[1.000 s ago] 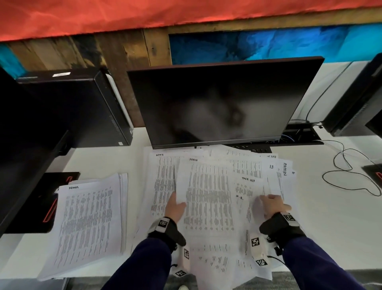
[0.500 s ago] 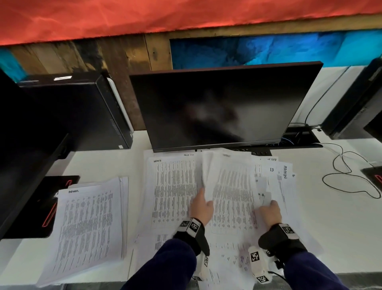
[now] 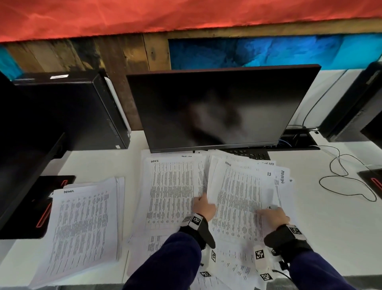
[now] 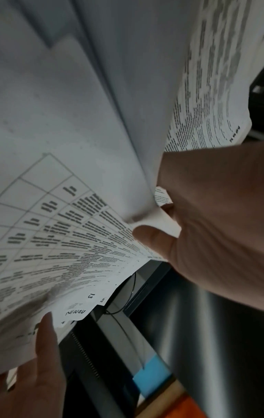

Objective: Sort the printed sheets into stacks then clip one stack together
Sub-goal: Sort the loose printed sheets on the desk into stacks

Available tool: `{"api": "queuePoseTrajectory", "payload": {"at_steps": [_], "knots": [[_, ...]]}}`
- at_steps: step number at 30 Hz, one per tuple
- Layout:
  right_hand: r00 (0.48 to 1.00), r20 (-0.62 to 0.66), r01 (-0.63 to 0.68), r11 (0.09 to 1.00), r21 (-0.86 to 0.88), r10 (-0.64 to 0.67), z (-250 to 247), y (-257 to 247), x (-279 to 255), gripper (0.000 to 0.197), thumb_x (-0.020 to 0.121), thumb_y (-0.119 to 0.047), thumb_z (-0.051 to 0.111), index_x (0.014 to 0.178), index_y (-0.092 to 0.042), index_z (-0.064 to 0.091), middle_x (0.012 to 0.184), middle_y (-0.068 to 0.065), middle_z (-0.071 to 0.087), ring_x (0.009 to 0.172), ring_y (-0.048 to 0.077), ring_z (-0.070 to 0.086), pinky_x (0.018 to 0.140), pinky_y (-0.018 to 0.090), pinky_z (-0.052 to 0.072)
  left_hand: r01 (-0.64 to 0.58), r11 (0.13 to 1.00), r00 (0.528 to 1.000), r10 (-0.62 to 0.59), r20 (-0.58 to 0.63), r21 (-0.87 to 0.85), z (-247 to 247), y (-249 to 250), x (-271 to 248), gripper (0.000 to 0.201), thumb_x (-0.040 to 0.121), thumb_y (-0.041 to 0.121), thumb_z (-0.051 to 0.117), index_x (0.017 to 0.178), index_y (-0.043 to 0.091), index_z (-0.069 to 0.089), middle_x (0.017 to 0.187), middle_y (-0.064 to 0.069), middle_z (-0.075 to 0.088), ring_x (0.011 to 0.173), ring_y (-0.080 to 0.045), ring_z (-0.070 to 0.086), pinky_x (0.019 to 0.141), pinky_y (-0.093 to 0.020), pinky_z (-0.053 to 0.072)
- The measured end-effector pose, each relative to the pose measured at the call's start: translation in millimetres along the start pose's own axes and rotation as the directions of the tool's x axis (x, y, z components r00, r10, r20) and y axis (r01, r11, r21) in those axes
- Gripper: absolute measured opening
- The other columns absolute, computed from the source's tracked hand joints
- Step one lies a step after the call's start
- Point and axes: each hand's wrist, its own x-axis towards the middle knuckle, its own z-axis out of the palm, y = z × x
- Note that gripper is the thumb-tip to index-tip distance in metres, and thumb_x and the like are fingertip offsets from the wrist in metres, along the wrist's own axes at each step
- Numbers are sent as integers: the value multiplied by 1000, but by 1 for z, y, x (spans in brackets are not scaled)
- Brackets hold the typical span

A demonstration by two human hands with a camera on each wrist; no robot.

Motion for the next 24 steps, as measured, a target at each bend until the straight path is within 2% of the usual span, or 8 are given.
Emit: {"api": "queuePoseTrajectory", "payload": {"at_steps": [3, 6, 9, 11, 15, 17, 20, 24], "knots": [[999, -33, 33, 999, -13, -33, 1, 2, -4, 54, 79, -28, 67, 126, -7, 51, 125, 25, 48, 111, 43, 49, 99, 44, 42, -64, 998, 998, 64, 25, -19, -1, -1, -9, 43, 92, 4, 41, 133, 14, 44, 128, -9, 55, 109, -25, 57, 93, -32, 50], [990, -76, 128, 985, 116, -120, 3, 0, -4, 40, 83, -12, 59, 120, -1, 53, 117, 24, 56, 105, 40, 55, 95, 45, 45, -111, 993, 994, 111, -15, -38, -15, -5, -19, 46, 96, 7, 39, 142, 14, 35, 138, -6, 50, 117, -22, 54, 101, -32, 45], [978, -93, 209, 900, 383, -187, 12, -9, -14, 27, 86, -11, 59, 113, -7, 55, 108, 18, 62, 95, 33, 59, 82, 39, 46, -62, 993, 994, 53, -100, -96, -50, -19, -20, 50, 95, 11, 43, 144, 14, 32, 142, -6, 46, 129, -26, 46, 110, -38, 36], [964, -66, 261, 868, 423, -258, 25, -22, -25, 24, 88, -20, 60, 110, -11, 57, 105, 14, 64, 94, 33, 63, 82, 39, 48, -11, 993, 985, -9, -171, -118, -84, -37, -17, 53, 92, 10, 45, 143, 13, 33, 142, -7, 46, 129, -28, 45, 111, -39, 34], [919, 96, 324, 870, 372, -383, 57, -47, -50, 31, 91, -19, 57, 119, -5, 58, 106, 9, 63, 99, 29, 61, 83, 34, 47, 133, 986, 930, -159, -332, -98, -145, -73, -12, 55, 92, 6, 43, 145, 8, 31, 145, -13, 42, 130, -33, 42, 109, -37, 33], [889, 177, 356, 881, 310, -422, 75, -56, -58, 34, 92, -14, 56, 125, -4, 56, 116, 8, 60, 106, 24, 56, 91, 32, 43, 253, 965, 890, -262, -375, -72, -163, -89, -11, 54, 91, 8, 44, 143, 7, 30, 143, -18, 37, 129, -37, 39, 107, -41, 34], [880, 236, 354, 900, 254, -413, 95, -73, -67, 48, 93, -14, 55, 138, -2, 43, 139, 13, 48, 124, 27, 47, 107, 38, 37, 325, 938, 886, -346, -309, -121, -169, -102, -10, 58, 87, 14, 47, 142, 9, 28, 140, -17, 36, 126, -36, 42, 107, -41, 37], [917, 284, 186, 931, 313, -279, 115, -88, -73, 76, 86, -24, 67, 145, 0, 27, 147, 16, 36, 129, 35, 43, 100, 41, 43, 354, 924, 882, -381, -277, -144, -165, -110, -10, 56, 86, 19, 48, 141, 13, 37, 139, -14, 42, 122, -33, 47, 104, -34, 37]]}}
